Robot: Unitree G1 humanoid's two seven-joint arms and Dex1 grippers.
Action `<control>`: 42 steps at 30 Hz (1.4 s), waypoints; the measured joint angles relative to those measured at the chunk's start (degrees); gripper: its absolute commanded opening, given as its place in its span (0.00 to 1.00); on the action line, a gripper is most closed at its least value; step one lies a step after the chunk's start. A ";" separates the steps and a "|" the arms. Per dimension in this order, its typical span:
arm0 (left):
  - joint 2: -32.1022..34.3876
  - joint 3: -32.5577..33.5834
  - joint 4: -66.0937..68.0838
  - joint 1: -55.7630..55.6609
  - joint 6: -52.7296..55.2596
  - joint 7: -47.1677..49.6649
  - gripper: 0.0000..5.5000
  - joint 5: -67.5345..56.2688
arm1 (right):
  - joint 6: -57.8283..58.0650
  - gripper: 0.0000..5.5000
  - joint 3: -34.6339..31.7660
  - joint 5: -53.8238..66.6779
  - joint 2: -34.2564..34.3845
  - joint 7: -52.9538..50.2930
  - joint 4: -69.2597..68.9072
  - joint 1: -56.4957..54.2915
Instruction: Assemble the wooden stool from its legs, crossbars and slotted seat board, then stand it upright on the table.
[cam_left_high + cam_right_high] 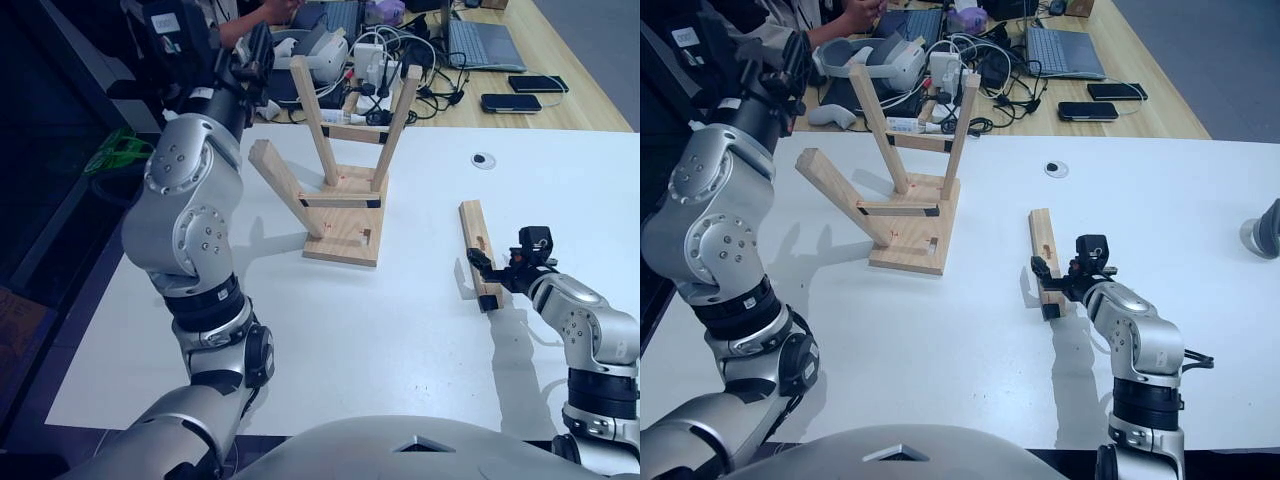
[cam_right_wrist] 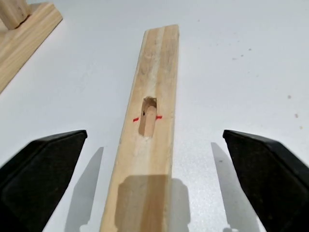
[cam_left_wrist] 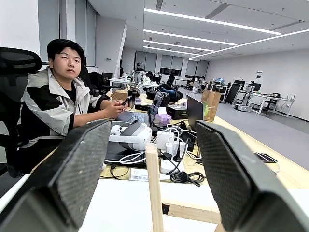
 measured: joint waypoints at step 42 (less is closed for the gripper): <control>-14.89 -0.11 19.89 -13.14 11.85 0.30 0.58 -13.15 | -23.33 0.37 1.76 -2.77 2.76 3.81 10.68 -15.21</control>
